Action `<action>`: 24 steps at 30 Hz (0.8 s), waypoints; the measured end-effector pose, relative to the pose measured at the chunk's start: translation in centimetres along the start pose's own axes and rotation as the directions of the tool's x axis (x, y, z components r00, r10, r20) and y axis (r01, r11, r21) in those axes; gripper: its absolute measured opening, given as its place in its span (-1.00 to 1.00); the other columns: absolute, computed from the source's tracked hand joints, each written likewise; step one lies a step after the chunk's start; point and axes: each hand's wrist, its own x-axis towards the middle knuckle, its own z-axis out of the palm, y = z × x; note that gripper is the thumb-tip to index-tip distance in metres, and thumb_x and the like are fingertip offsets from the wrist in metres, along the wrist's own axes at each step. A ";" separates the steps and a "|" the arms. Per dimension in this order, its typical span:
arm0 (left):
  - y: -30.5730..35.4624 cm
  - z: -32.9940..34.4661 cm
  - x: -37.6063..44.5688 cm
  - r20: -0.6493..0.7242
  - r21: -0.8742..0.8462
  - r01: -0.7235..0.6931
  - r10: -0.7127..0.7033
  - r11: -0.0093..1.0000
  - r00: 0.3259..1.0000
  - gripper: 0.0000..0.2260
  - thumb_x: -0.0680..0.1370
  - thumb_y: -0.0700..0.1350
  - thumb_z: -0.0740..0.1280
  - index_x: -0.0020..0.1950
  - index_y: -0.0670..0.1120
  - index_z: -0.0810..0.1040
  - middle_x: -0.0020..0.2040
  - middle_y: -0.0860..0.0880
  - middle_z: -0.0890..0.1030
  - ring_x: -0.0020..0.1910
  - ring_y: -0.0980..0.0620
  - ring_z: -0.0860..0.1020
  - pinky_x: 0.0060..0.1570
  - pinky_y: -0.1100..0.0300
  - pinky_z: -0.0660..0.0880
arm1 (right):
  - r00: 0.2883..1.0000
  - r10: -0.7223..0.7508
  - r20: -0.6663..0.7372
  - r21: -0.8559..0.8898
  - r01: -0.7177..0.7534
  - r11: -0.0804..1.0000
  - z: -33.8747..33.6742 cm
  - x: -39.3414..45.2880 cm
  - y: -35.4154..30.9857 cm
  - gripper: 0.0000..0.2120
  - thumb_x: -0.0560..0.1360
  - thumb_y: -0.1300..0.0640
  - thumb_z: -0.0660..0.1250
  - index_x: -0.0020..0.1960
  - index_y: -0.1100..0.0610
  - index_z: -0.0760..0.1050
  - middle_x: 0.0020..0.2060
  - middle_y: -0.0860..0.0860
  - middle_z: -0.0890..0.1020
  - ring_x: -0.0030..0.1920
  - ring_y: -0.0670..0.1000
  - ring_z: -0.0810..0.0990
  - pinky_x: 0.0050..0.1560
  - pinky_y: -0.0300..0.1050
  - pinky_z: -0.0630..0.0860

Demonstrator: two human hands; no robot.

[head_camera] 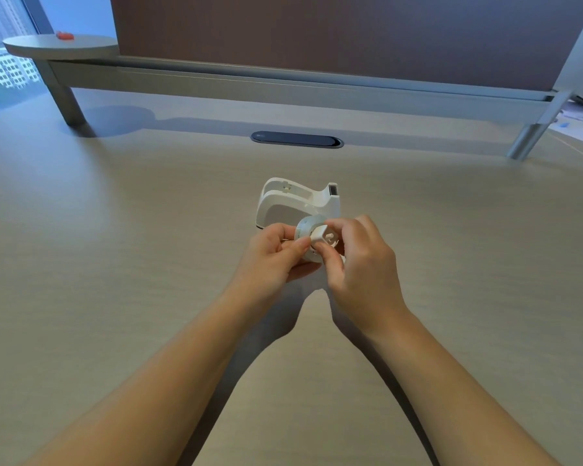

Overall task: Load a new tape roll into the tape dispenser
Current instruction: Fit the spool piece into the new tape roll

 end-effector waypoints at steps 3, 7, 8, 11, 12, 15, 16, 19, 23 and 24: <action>0.1 0.0 -0.2 0.011 0.045 -0.014 0.014 0.999 1.000 -0.88 0.51 -0.23 0.17 -0.21 -0.14 0.43 -0.30 -0.09 0.54 -0.37 0.18 0.60 -0.28 0.37 0.57 | 0.999 -0.046 0.023 -0.034 0.046 0.998 -0.2 -0.1 0.1 -0.72 0.40 0.12 0.15 -0.07 0.30 0.48 -0.24 0.24 0.59 -0.33 0.08 0.55 -0.42 -0.44 0.25; 0.3 -0.5 -0.2 0.040 0.002 0.018 -0.018 1.000 0.999 -0.88 0.51 -0.23 0.16 -0.21 -0.15 0.44 -0.27 -0.12 0.54 -0.33 0.12 0.59 -0.23 0.32 0.59 | 0.998 -0.043 0.050 0.058 0.040 0.998 -0.3 -0.1 0.5 -0.73 0.40 0.11 0.17 -0.04 0.29 0.49 -0.19 0.22 0.59 -0.25 -0.03 0.49 -0.33 -0.48 0.33; 0.4 -0.6 -0.1 0.052 -0.013 0.026 -0.025 1.000 0.998 -0.87 0.51 -0.23 0.16 -0.21 -0.16 0.44 -0.27 -0.12 0.54 -0.32 0.11 0.59 -0.23 0.31 0.59 | 0.998 -0.040 0.054 0.079 0.035 0.996 -0.3 0.0 0.6 -0.74 0.41 0.12 0.19 -0.03 0.28 0.49 -0.18 0.21 0.58 -0.23 -0.11 0.44 -0.28 -0.53 0.34; 0.6 -0.8 -0.2 0.068 -0.004 0.032 -0.032 0.999 0.997 -0.88 0.51 -0.24 0.16 -0.20 -0.17 0.44 -0.28 -0.12 0.54 -0.32 0.10 0.58 -0.24 0.31 0.60 | 0.997 -0.037 0.062 0.096 0.031 0.995 -0.2 0.0 0.9 -0.79 0.40 0.19 0.27 -0.02 0.27 0.50 -0.16 0.22 0.59 -0.21 -0.14 0.41 -0.16 -0.62 0.31; 0.6 -0.7 -0.2 0.071 -0.007 0.033 -0.033 0.999 0.997 -0.88 0.51 -0.24 0.16 -0.20 -0.17 0.44 -0.28 -0.12 0.54 -0.34 0.12 0.59 -0.25 0.31 0.59 | 0.997 -0.043 0.061 0.087 0.038 0.996 -0.2 -0.1 0.9 -0.79 0.40 0.19 0.26 -0.02 0.27 0.50 -0.16 0.22 0.59 -0.20 -0.12 0.42 -0.15 -0.63 0.30; 0.6 -0.6 -0.1 0.056 -0.017 0.034 -0.033 0.999 0.998 -0.88 0.51 -0.23 0.16 -0.20 -0.15 0.44 -0.28 -0.11 0.55 -0.34 0.12 0.59 -0.26 0.32 0.59 | 0.997 -0.053 0.054 0.107 0.047 0.993 -0.2 0.2 1.0 -0.73 0.41 0.11 0.19 0.00 0.25 0.51 -0.15 0.19 0.59 -0.16 -0.11 0.41 -0.08 -0.62 0.28; 0.6 -0.5 0.0 0.049 -0.016 0.035 -0.035 0.999 0.998 -0.88 0.51 -0.21 0.16 -0.20 -0.14 0.44 -0.27 -0.10 0.56 -0.33 0.11 0.58 -0.26 0.32 0.59 | 0.998 -0.050 0.048 0.111 0.044 0.993 -0.3 0.3 1.1 -0.71 0.41 0.09 0.18 0.01 0.24 0.52 -0.14 0.16 0.57 -0.13 -0.11 0.40 -0.05 -0.61 0.27; 0.7 -0.4 0.1 0.047 -0.017 0.053 -0.052 0.998 0.998 -0.88 0.52 -0.19 0.15 -0.16 -0.14 0.45 -0.25 -0.09 0.57 -0.33 0.12 0.59 -0.26 0.33 0.58 | 0.999 0.023 0.038 0.188 -0.029 0.982 -0.7 0.6 1.3 -0.64 0.37 -0.03 0.25 0.04 0.18 0.55 -0.11 -0.05 0.39 -0.09 -0.16 0.36 0.00 -0.60 0.26; 1.1 -0.4 -0.1 0.093 -0.024 0.067 -0.064 0.997 0.994 -0.86 0.52 -0.17 0.15 -0.11 -0.12 0.49 -0.22 -0.06 0.57 -0.33 0.16 0.59 -0.31 0.35 0.56 | 0.958 0.244 0.152 0.443 -0.287 0.850 -1.2 0.6 0.8 -0.70 0.39 -0.13 0.27 0.05 -0.01 0.43 -0.15 -0.22 0.40 -0.14 -0.25 0.46 -0.15 -0.55 0.41; 1.2 -0.4 -0.2 0.103 -0.013 0.064 -0.063 0.998 0.993 -0.85 0.52 -0.17 0.14 -0.10 -0.11 0.50 -0.22 -0.05 0.57 -0.33 0.16 0.59 -0.31 0.35 0.56 | 0.933 0.300 0.199 0.514 -0.360 0.779 -1.2 0.7 0.8 -0.77 0.40 -0.14 0.24 -0.03 -0.05 0.41 -0.19 -0.19 0.46 -0.21 -0.25 0.50 -0.26 -0.50 0.45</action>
